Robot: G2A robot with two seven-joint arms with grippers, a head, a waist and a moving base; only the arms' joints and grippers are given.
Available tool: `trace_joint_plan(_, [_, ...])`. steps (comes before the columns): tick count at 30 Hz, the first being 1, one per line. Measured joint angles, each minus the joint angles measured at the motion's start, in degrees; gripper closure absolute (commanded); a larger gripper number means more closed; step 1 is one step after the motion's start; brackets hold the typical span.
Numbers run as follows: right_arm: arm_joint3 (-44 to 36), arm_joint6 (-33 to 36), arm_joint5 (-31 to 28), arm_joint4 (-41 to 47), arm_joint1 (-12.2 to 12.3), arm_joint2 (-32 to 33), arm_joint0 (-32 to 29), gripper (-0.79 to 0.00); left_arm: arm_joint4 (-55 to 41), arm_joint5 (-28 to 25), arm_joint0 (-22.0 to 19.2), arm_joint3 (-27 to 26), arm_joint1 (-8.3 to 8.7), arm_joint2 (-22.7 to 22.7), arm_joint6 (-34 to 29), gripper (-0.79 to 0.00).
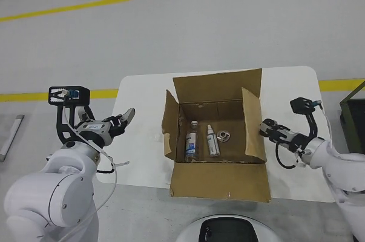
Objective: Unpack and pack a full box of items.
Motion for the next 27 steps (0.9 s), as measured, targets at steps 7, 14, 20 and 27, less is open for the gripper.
trace_joint_plan(7, [2.57,5.4,1.15,-4.34,0.14,-4.92,4.68,0.0,0.0,0.0,0.0,0.0,0.0,0.0,0.0,-0.785])
trace_joint_plan(14, [1.52,2.13,3.19,-4.92,0.07,-4.33,6.66,0.0,0.0,0.0,0.0,0.0,0.0,0.0,0.0,-0.785])
trace_joint_plan(20, [-3.29,-9.02,10.18,-8.28,-0.01,0.57,3.07,0.0,0.0,0.0,0.0,0.0,0.0,0.0,0.0,-0.785])
trace_joint_plan(27, [-8.09,-14.77,17.11,-28.68,0.31,-1.65,-0.5,0.0,0.0,0.0,0.0,0.0,0.0,0.0,0.0,-0.785])
